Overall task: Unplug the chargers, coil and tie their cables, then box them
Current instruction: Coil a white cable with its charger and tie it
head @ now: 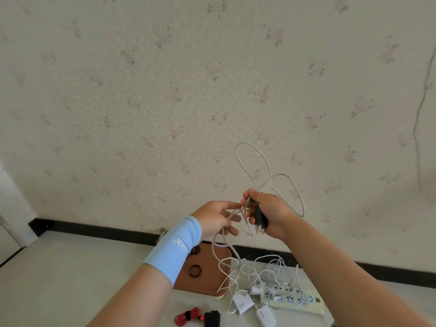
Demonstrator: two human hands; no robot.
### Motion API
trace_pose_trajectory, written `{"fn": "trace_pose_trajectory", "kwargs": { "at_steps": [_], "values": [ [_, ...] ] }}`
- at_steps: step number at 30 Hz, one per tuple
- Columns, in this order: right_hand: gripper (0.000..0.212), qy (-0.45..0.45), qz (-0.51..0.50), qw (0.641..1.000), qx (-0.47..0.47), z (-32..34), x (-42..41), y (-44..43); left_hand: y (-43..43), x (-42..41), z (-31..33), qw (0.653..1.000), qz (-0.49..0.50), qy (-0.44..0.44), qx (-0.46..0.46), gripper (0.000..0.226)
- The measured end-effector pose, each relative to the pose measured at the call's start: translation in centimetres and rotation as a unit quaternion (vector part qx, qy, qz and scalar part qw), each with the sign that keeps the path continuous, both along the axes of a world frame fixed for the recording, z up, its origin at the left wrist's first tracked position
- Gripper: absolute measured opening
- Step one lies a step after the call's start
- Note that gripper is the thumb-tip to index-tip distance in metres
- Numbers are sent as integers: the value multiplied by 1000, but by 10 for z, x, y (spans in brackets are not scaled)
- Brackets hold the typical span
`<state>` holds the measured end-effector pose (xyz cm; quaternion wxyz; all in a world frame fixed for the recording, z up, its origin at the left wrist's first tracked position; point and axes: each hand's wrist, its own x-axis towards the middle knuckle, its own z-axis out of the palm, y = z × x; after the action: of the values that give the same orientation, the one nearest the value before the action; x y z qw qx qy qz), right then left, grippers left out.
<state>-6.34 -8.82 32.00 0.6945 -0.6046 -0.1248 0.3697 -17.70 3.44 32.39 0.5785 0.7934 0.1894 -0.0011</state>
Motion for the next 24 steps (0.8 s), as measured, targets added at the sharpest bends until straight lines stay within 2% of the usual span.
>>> {"fn": "trace_pose_trajectory", "kwargs": {
  "at_steps": [3,5,7,10,14,16,19,22,24],
  "values": [
    [26,3,-36,999,3,4,0,-2,9,-3,1,1000,27,-7,3,27],
    [27,13,-40,999,10,7,2,-4,15,-3,1,997,69,-13,16,25],
    [28,24,-40,999,22,9,4,-5,23,-2,-1,993,94,-8,76,24],
    [29,27,-57,998,25,9,6,-6,36,-4,-1,979,76,31,184,31],
    [29,37,-87,995,26,7,7,-6,34,-9,4,972,59,89,209,51],
    [28,34,-97,995,18,6,7,-6,28,-8,10,984,45,85,151,54],
    [27,37,-114,993,-9,5,10,-7,32,-5,9,1000,15,15,-22,31],
    [29,55,-82,994,-46,3,10,-9,30,-16,12,981,-65,-48,-178,43],
    [30,58,-55,995,-65,1,9,-8,24,-23,17,961,-113,-41,-247,43]
  ]
}}
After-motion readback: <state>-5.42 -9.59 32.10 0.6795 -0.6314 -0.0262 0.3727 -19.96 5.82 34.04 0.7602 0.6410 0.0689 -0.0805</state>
